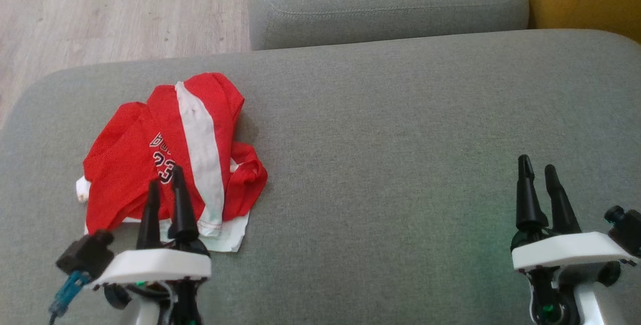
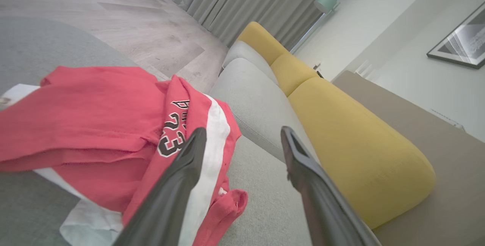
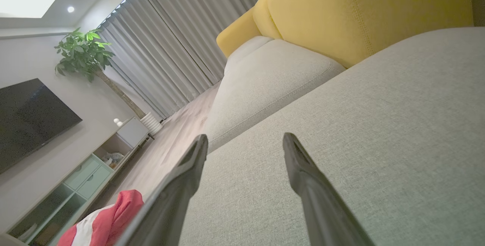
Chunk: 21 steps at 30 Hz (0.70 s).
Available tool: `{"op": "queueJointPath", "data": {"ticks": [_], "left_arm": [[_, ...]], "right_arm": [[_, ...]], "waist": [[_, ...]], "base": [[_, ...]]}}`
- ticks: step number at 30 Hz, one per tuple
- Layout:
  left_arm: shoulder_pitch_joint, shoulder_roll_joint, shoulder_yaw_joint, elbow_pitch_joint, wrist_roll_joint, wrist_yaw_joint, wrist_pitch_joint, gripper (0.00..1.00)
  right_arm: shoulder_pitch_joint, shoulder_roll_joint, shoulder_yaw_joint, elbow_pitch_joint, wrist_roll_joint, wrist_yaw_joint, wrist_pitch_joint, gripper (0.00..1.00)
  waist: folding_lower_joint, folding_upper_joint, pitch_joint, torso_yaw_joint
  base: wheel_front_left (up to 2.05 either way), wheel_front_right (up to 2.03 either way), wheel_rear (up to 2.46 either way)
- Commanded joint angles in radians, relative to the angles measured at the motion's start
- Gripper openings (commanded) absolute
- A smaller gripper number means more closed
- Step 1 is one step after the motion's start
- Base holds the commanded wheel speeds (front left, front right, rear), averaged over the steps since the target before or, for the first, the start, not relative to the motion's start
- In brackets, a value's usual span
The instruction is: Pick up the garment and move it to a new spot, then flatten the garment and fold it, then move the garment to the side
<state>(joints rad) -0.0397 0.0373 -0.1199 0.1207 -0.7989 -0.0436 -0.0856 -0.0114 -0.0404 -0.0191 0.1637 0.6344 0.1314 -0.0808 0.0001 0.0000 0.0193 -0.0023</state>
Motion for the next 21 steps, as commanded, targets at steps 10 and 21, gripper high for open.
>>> {"op": "queueJointPath", "data": {"ticks": [10,21], "left_arm": [[-0.068,0.025,-0.067,-0.024,0.224,0.017,-0.039,1.00],[-0.092,0.058,-0.158,0.002,0.386,0.075,-0.071,1.00]], "right_arm": [[-0.052,-0.007,0.037,-0.038,-0.189,0.000,-0.043,1.00],[-0.051,-0.008,0.064,-0.039,-0.359,-0.001,-0.075,1.00]], "waist": [[-0.0001,0.0000,-0.002,-0.001],[-0.0001,0.0000,-0.002,0.000]], "base": [[0.00,0.00,0.00],[0.00,0.00,0.00]]}}
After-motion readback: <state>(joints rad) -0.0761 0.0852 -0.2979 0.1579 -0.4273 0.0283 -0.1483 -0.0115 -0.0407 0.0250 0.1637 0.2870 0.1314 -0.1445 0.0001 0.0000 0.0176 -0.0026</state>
